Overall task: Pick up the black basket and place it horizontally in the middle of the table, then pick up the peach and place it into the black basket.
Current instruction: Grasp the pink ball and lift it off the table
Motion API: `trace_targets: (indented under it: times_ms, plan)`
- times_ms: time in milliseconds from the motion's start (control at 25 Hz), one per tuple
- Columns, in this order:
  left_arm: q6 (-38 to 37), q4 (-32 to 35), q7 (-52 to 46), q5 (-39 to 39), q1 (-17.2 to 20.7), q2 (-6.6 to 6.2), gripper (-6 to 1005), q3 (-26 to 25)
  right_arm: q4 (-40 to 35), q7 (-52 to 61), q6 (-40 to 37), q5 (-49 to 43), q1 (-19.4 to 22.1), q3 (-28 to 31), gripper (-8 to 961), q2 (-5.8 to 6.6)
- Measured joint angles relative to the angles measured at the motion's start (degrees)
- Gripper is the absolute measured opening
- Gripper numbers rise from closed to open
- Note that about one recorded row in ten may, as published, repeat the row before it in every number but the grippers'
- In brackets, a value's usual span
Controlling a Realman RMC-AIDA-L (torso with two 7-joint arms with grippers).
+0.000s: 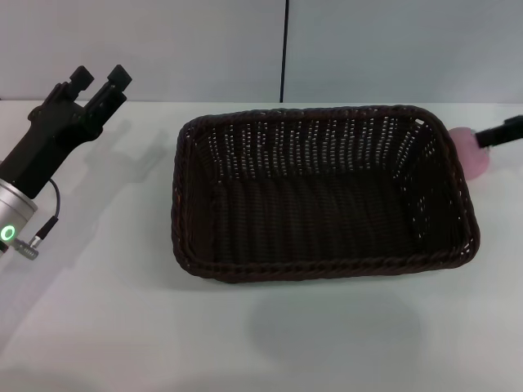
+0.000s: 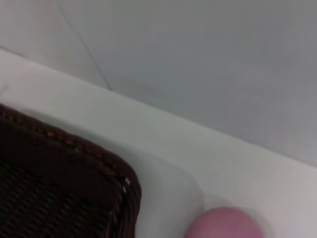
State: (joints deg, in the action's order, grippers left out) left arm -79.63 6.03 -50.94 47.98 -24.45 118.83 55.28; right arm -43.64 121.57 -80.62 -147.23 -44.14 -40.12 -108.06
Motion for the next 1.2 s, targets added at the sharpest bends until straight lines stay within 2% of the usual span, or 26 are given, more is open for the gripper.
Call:
trace_targets:
  times_ms: [200,440,800,1040,1200]
  plan:
    - [0.0,-0.11,-0.15,0.0,-0.03,0.0,777,0.0,4.47,0.06,3.69,-0.17,-1.13,-3.03,692,-0.41]
    - [0.0,-0.23,-0.19,0.0,-0.05,0.0,776,0.0,4.95,0.13,6.68,-1.04,-1.19,-3.95,688,-1.55]
    - [0.17,-0.87,-0.21,0.01,-0.41,0.08,775,-0.25,4.76,-0.38,7.81,-1.13,-1.22,-4.0,684,-2.59]
    - [0.45,-0.88,-0.21,0.0,-0.42,0.09,774,-0.27,4.72,-0.44,7.85,-1.14,-1.39,-4.0,492,-2.65]
    - [0.48,-0.98,-0.21,-0.03,-0.42,0.09,773,-0.51,4.91,-0.46,8.06,-1.14,-1.69,-4.0,325,-2.68]
